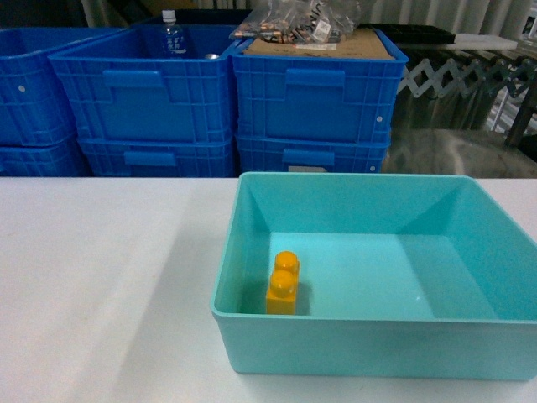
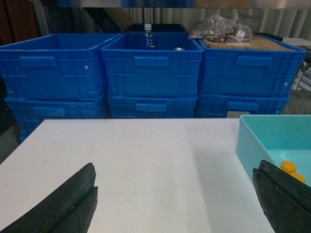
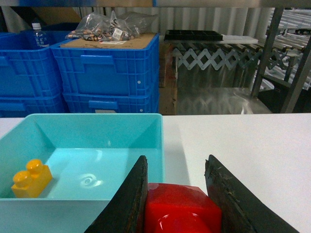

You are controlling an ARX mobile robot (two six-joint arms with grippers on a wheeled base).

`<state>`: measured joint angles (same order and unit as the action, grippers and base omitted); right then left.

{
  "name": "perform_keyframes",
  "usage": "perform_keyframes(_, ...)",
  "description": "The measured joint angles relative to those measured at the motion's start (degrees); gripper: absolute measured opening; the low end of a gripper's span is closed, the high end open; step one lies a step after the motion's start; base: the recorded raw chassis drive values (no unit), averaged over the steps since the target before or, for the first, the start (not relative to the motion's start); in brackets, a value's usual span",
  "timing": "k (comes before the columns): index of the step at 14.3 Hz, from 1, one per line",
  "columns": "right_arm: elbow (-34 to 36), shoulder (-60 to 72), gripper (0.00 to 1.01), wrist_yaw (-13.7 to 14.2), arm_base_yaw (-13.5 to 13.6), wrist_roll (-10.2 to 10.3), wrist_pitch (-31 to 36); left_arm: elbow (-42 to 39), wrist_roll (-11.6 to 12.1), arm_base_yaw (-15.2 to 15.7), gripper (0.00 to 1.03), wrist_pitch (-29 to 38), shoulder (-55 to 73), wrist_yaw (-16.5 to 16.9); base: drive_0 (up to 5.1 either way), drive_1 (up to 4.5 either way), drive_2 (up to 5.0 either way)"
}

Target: Pick red block from blue box to shelf

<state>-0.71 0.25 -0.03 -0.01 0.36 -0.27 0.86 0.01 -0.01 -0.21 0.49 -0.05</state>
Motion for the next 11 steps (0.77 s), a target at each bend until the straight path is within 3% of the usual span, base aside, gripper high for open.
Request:
perform_keyframes(3, 0.00, 0.00, 0.29, 0.00, 0.00, 0.00, 0.00, 0.00, 0.00, 0.00, 0.98, 0.00, 0.00, 0.02, 0.0, 0.00, 0.0)
perform_keyframes(11, 0.00, 0.00, 0.29, 0.00, 0.00, 0.00, 0.00, 0.00, 0.00, 0.00, 0.98, 0.00, 0.00, 0.00, -1.8, -1.76, -1.8)
